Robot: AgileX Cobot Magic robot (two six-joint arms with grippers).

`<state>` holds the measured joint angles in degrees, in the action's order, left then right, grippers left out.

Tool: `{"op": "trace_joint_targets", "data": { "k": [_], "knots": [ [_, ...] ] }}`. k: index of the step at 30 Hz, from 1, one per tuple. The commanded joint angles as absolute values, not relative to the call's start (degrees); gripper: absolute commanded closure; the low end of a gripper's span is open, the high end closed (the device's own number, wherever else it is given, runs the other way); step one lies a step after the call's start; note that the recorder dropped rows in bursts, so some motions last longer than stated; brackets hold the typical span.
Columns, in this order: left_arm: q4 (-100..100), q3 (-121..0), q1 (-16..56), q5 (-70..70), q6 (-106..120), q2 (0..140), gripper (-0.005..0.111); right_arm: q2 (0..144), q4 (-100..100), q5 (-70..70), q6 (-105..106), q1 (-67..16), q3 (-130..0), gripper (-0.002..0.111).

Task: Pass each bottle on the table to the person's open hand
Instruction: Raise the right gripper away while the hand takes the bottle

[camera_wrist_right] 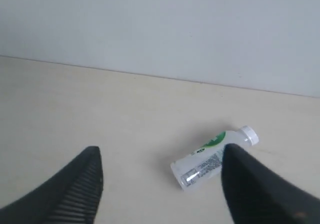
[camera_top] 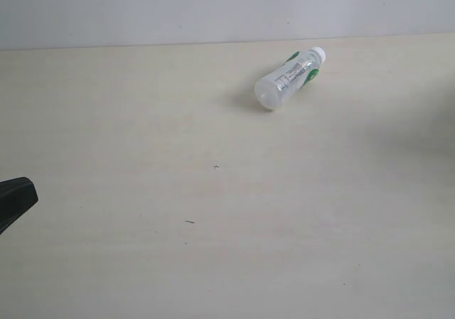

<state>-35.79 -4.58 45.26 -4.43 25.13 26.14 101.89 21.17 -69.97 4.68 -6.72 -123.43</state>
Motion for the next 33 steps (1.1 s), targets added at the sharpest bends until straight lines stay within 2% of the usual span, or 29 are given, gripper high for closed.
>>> {"op": "trace_joint_targets", "data": {
  "k": [1, 7, 10, 24, 25, 33],
  "knots": [
    [-36.2, -4.4, 45.2, -4.8, 25.0, 26.1, 0.107, 96.5, 21.4, -70.0, 4.6, -6.7, -117.8, 0.062],
    [-36.2, -4.4, 45.2, -4.8, 25.0, 26.1, 0.107, 90.1, 21.4, -70.0, 7.7, -6.7, -105.7, 0.084],
    [-36.2, -4.4, 45.2, -4.8, 25.0, 26.1, 0.107, 87.0, 21.4, -70.0, 8.3, -6.7, -100.3, 0.091],
    [-36.2, -4.4, 45.2, -4.8, 25.0, 26.1, 0.107, 75.4, 22.9, -69.8, 15.3, -6.7, -70.2, 0.091],
    [-36.2, -4.4, 45.2, -4.8, 25.0, 26.1, 0.107, 74.7, 24.5, -66.4, 15.2, -6.7, -67.5, 0.091],
    [-36.2, -4.4, 45.2, -4.8, 25.0, 26.1, 0.107, 74.7, 26.2, -58.6, 15.4, -6.7, -66.1, 0.091]
  ]
}}
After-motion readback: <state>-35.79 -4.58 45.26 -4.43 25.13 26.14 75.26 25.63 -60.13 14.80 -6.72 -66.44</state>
